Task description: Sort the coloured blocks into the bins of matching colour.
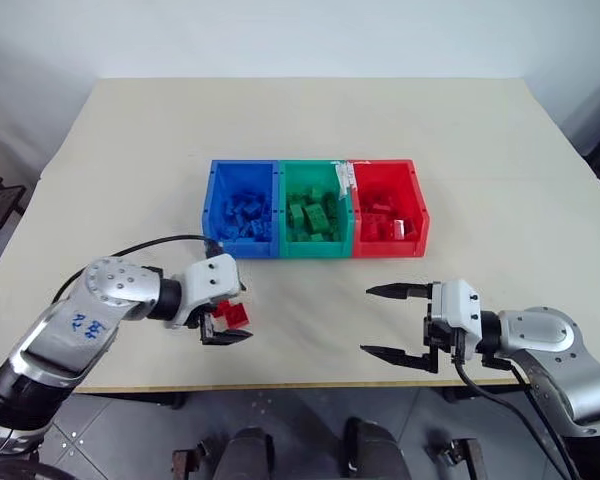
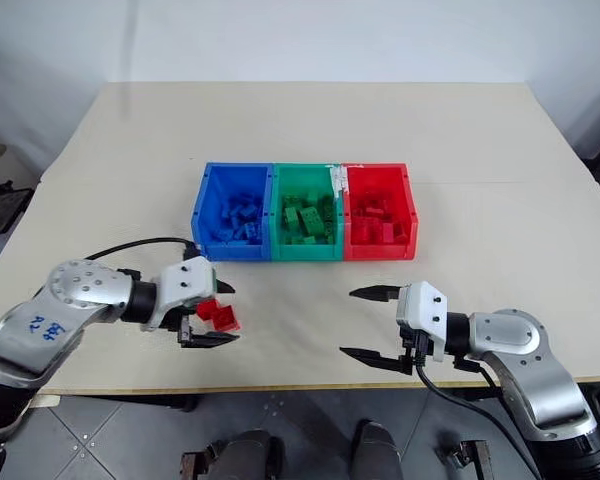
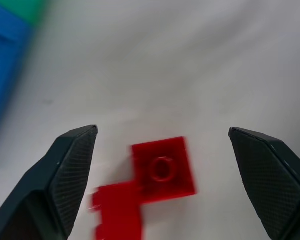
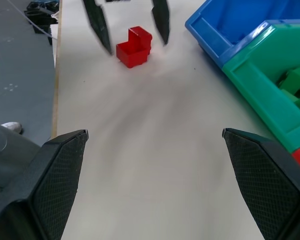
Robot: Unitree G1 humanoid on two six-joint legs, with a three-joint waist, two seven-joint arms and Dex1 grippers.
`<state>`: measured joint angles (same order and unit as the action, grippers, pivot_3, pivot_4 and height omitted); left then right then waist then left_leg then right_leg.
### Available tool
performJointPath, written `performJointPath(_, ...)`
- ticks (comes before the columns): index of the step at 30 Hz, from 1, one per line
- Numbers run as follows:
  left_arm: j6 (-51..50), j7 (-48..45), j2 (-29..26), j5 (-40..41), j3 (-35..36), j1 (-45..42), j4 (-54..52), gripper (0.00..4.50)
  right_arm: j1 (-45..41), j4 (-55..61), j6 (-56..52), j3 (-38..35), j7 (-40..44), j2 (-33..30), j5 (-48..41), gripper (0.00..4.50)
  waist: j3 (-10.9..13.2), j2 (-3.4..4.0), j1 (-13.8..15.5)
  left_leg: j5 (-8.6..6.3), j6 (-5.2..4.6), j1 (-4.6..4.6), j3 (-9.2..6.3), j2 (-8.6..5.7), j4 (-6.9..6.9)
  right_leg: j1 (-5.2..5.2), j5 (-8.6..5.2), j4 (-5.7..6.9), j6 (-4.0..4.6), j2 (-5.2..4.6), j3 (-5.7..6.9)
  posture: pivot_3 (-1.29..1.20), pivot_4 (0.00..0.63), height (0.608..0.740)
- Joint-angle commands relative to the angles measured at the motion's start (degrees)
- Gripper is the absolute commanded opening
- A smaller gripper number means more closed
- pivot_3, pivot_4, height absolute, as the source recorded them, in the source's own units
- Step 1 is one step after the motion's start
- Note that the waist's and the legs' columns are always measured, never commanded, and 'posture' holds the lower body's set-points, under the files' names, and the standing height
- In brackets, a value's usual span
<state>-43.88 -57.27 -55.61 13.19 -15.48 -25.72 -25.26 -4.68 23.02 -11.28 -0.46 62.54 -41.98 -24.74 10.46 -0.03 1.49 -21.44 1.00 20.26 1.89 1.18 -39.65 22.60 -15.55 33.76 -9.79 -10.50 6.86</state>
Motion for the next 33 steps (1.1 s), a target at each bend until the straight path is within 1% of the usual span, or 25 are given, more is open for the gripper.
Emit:
performJointPath(1,-0.2,-1.6,-1.5,-3.5,-4.1,-2.3,-1.1,4.47,0.8,3.0,-0.1,-1.5,-1.4,-0.1,-1.1,4.50,0.0,0.00,0.0,0.00,0.00,0.00,0.00,0.00,0.00,0.00,0.00,-0.01,0.00,0.00,0.00,0.00,0.150,0.740)
performJointPath(3,-0.8,-1.3,-0.7,-3.6,-4.5,-2.6,-0.6,4.47,1.2,3.4,-0.1,-1.6,-2.0,-0.1,-1.0,4.50,0.0,0.00,0.0,0.00,0.00,0.01,0.01,0.00,0.00,0.00,0.00,-0.01,0.00,0.00,-0.01,0.00,0.150,0.740)
performJointPath(6,0.6,-1.7,-1.8,-6.3,-6.5,-2.6,0.7,3.85,1.4,3.7,0.0,-1.5,-2.5,-0.1,-0.9,4.50,0.0,0.00,0.0,0.00,0.00,0.01,0.01,0.00,0.00,0.01,0.00,-0.01,0.00,0.00,-0.01,0.00,0.150,0.740)
performJointPath(13,2.3,-2.2,-0.4,-7.3,-6.0,-1.9,2.8,1.60,0.9,3.8,-0.2,-1.3,-3.1,-0.4,-1.0,4.50,0.0,0.00,0.0,0.00,0.00,0.00,0.01,0.00,0.00,0.00,0.00,0.00,0.00,0.00,-0.01,0.00,0.150,0.740)
performJointPath(14,2.6,-2.2,-0.3,-7.3,-5.8,-1.8,3.1,1.46,1.0,3.8,-0.3,-1.4,-3.2,-0.4,-1.0,4.50,0.0,0.00,0.0,0.00,0.00,0.00,0.01,0.00,-0.01,0.00,0.00,0.00,0.00,0.00,-0.01,0.00,0.150,0.740)
performJointPath(18,4.4,-1.5,1.8,-6.1,-3.4,-1.3,4.8,1.46,2.1,3.9,-0.2,-2.3,-3.5,-0.8,-1.1,4.50,0.0,0.00,0.2,0.00,-0.01,0.00,0.01,0.00,-0.05,-0.01,0.00,0.01,0.00,-0.01,-0.02,0.00,0.150,0.740)
performJointPath(20,5.5,-1.5,8.9,2.1,3.4,-2.7,5.5,1.46,3.6,4.2,-0.5,-5.9,-6.3,0.2,-2.3,4.50,0.0,0.01,0.6,-0.01,-0.02,0.01,0.01,-0.01,-0.11,-0.04,0.00,0.01,0.00,-0.01,-0.02,0.00,0.150,0.740)
performJointPath(21,4.5,-0.8,11.6,4.6,6.0,-4.0,5.8,1.46,4.4,4.3,-0.5,-7.7,-7.8,0.6,-2.4,4.50,0.0,0.00,0.9,-0.02,-0.05,0.05,0.00,-0.02,-0.19,-0.04,0.00,0.01,0.00,-0.02,-0.02,0.00,0.150,0.740)
performJointPath(22,4.9,1.1,14.1,4.8,7.6,-5.6,7.2,1.46,5.5,4.4,-0.3,-9.5,-9.4,1.2,-2.4,4.50,0.0,-0.07,1.3,-0.04,-0.09,0.14,-0.02,-0.01,-0.31,-0.03,0.00,0.02,0.00,-0.02,-0.01,0.00,0.150,0.740)
performJointPath(24,5.0,3.5,17.6,4.4,8.4,-8.6,9.3,1.46,7.2,5.1,-0.2,-12.6,-12.6,3.0,-3.1,4.50,0.0,-0.19,1.5,-0.07,-0.13,0.19,-0.03,-0.01,-0.45,-0.03,0.01,0.01,-0.01,-0.02,0.00,0.00,0.150,0.740)
performJointPath(27,6.8,7.0,25.9,5.4,8.3,-14.8,14.1,1.46,9.6,7.5,0.5,-18.0,-19.5,7.3,-3.9,4.50,0.0,-0.17,1.5,-0.07,-0.12,0.13,-0.02,-0.02,-0.41,-0.05,0.01,0.04,-0.01,-0.02,-0.01,0.00,0.150,0.740)
performJointPath(28,7.3,7.6,27.8,5.3,8.0,-16.3,15.5,1.46,10.2,8.3,0.6,-19.2,-21.0,8.3,-4.0,4.50,0.0,-0.17,1.7,-0.07,-0.12,0.13,-0.01,-0.03,-0.42,-0.05,0.01,0.06,-0.02,-0.02,-0.01,0.00,0.150,0.740)
performJointPath(30,7.7,7.6,29.4,4.8,7.7,-17.5,17.0,1.46,10.7,9.3,0.2,-20.1,-22.4,9.2,-4.2,4.50,0.0,-0.17,1.4,-0.07,-0.13,0.14,0.02,-0.05,-0.41,-0.06,0.02,0.01,-0.04,-0.03,-0.03,0.00,0.150,0.740)
performJointPath(32,11.3,8.3,31.9,3.3,6.9,-19.4,19.8,1.46,12.1,10.8,-1.0,-21.2,-23.8,9.6,-5.1,4.50,0.0,-0.15,0.9,-0.07,-0.13,0.08,0.07,-0.05,-0.34,-0.05,0.03,0.01,-0.04,-0.02,-0.05,0.00,0.150,0.740)
performJointPath(33,14.8,9.5,35.0,2.0,5.9,-22.0,23.9,1.46,14.1,12.2,-1.4,-22.4,-24.6,9.8,-5.3,4.50,0.0,-0.15,0.8,-0.07,-0.13,0.06,0.07,-0.04,-0.29,-0.04,0.02,0.04,-0.04,-0.01,-0.04,0.00,0.150,0.740)
